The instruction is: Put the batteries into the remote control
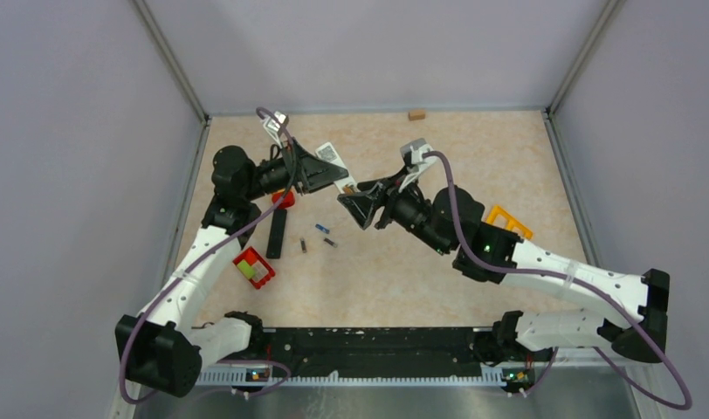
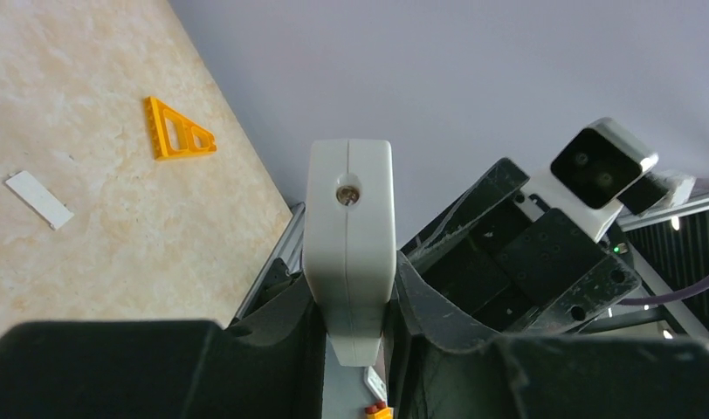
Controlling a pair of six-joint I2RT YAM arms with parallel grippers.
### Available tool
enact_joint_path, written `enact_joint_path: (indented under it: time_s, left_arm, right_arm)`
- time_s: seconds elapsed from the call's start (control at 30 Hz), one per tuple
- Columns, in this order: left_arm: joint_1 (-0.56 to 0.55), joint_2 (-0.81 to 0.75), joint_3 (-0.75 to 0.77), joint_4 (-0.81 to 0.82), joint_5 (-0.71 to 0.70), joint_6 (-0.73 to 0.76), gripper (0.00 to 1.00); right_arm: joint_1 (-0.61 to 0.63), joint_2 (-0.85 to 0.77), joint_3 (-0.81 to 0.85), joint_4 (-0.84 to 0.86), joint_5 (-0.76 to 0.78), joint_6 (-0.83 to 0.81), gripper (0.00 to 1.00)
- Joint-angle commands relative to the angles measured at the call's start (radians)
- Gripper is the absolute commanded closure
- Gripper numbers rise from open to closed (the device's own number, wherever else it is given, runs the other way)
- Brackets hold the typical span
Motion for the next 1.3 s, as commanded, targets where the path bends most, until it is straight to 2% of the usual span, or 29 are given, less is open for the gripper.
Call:
enact_joint_path:
  time_s: [0.0, 0.1, 0.23, 0.3, 0.37, 0.53, 0.7, 0.87, 1.13, 1.27]
  left_arm:
    - [0.003, -0.007, 0.001, 0.026, -0.040, 0.087, 1.00]
    - [0.006, 0.009, -0.013, 0.044, -0.083, 0.102, 1.00]
    - [0.010, 0.008, -0.023, 0.083, -0.128, 0.102, 1.00]
    - [0.013, 0.006, -0.021, 0.088, -0.146, 0.106, 1.00]
    - [0.015, 0.007, -0.019, 0.101, -0.152, 0.096, 1.00]
    - [0.017, 0.006, -0.029, 0.138, -0.157, 0.065, 1.00]
    - [0.017, 0.009, -0.032, 0.161, -0.151, 0.042, 1.00]
    - [0.017, 0.016, -0.037, 0.176, -0.149, 0.030, 1.00]
    - [0.019, 0.023, -0.043, 0.194, -0.136, 0.020, 1.00]
    - [0.018, 0.021, -0.050, 0.195, -0.129, 0.027, 1.00]
  right_arm:
    - [0.000, 0.030, 0.145, -0.238, 0.060, 0.074, 0.42]
    - [0.000, 0.028, 0.173, -0.281, 0.102, 0.132, 0.36]
    - [-0.011, 0.025, 0.194, -0.410, 0.261, 0.336, 0.16]
    - [-0.034, 0.019, 0.165, -0.440, 0.301, 0.451, 0.10]
    - [-0.066, -0.010, 0.112, -0.397, 0.255, 0.528, 0.09]
    - [-0.134, -0.071, -0.054, -0.123, 0.091, 0.672, 0.08]
    - [-0.163, -0.060, -0.102, -0.032, 0.038, 0.807, 0.07]
    - [-0.199, -0.023, -0.151, 0.150, -0.093, 0.873, 0.06]
    - [-0.205, 0.051, -0.142, 0.242, -0.187, 0.893, 0.06]
    - [-0.212, 0.071, -0.134, 0.250, -0.205, 0.902, 0.14]
